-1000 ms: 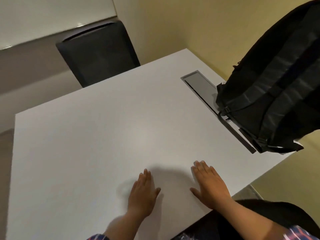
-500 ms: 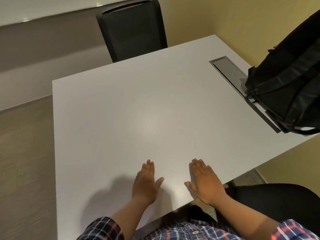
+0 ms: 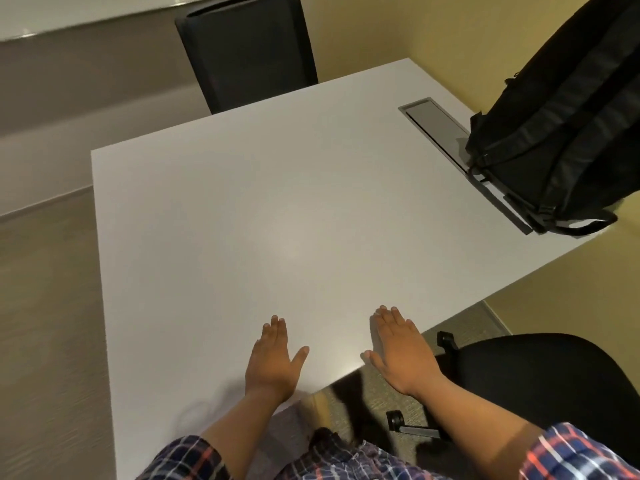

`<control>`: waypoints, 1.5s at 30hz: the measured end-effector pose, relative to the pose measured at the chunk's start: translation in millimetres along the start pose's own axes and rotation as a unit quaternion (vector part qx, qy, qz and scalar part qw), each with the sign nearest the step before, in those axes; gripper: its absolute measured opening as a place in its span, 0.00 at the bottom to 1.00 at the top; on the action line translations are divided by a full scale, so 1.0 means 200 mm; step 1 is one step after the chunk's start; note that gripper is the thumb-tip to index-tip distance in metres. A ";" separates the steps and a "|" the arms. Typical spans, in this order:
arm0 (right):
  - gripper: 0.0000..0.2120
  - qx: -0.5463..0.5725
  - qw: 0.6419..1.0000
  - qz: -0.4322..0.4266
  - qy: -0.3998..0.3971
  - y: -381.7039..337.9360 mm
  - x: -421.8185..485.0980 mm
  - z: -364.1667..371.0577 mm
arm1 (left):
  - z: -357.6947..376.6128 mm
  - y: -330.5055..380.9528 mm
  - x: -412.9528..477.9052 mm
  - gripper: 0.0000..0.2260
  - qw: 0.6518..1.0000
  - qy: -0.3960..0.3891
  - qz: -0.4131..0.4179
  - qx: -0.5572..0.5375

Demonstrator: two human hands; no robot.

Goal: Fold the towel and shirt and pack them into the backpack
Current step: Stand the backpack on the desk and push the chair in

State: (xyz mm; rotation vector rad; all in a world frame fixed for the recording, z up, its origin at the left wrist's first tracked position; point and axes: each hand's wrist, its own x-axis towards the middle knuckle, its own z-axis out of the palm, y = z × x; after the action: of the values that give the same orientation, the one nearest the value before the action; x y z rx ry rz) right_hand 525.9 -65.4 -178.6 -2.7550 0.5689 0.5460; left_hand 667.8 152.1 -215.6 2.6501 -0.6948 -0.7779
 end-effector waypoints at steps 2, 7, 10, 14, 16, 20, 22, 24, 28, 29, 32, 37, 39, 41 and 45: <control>0.37 0.001 1.000 -0.012 0.003 -0.01 -0.05 0.01 | 0.00 0.00 -0.06 0.36 1.000 -0.002 -0.014 0.016; 0.37 0.011 0.999 -0.017 0.045 -0.04 -0.21 0.01 | 0.03 0.03 -0.20 0.36 0.999 0.018 0.009 0.040; 0.37 0.053 0.996 0.011 0.077 -0.06 -0.35 -0.01 | 0.03 0.11 -0.23 0.37 0.997 0.014 0.053 0.047; 0.40 0.149 0.976 0.072 0.140 -0.08 -0.55 -0.01 | 0.01 0.28 -0.26 0.37 0.995 0.002 0.102 0.018; 0.41 0.182 0.963 0.108 0.165 -0.07 -0.65 -0.02 | -0.01 0.38 -0.29 0.37 0.989 -0.010 0.145 0.000; 0.40 0.203 0.943 0.185 0.187 -0.10 -0.88 -0.01 | -0.07 0.54 -0.38 0.38 0.974 -0.058 0.218 -0.017; 0.40 0.218 0.932 0.216 0.194 -0.14 -1.02 -0.01 | -0.09 0.58 -0.46 0.39 0.966 -0.077 0.244 -0.025; 0.40 0.230 0.920 0.248 0.196 -0.20 -1.15 -0.01 | -0.11 0.59 -0.55 0.39 0.956 -0.090 0.276 -0.032; 0.40 0.222 0.893 0.318 0.230 -0.31 -1.40 0.06 | -0.08 0.56 -0.67 0.37 0.933 -0.120 0.336 -0.044; 0.39 0.222 0.884 0.332 0.242 -0.34 -1.46 0.08 | -0.08 0.56 -0.70 0.37 0.928 -0.126 0.348 -0.045; 0.39 0.222 0.857 0.375 0.275 -0.41 -1.64 0.12 | -0.04 0.60 -0.79 0.37 0.908 -0.146 0.390 -0.048; 0.39 0.215 0.814 0.443 0.309 -0.43 -1.95 0.12 | 0.04 0.78 -0.97 0.37 0.869 -0.175 0.463 -0.018; 0.39 0.195 0.803 0.458 0.327 -0.41 -2.09 0.10 | 0.06 0.88 -1.05 0.38 0.847 -0.180 0.499 -0.019; 0.38 0.177 0.787 0.480 0.345 -0.38 -2.24 0.07 | 0.06 0.98 -1.15 0.39 0.830 -0.193 0.522 -0.030; 0.37 0.127 0.751 0.524 0.381 -0.29 -2.56 0.03 | 0.06 1.15 -1.39 0.36 0.805 -0.192 0.557 -0.069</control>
State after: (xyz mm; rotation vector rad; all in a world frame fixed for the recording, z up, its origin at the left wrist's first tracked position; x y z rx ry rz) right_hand 112.8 152.6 39.1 -2.0293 2.2003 -0.5287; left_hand 372.3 102.6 -16.1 1.4556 -1.9165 -0.8805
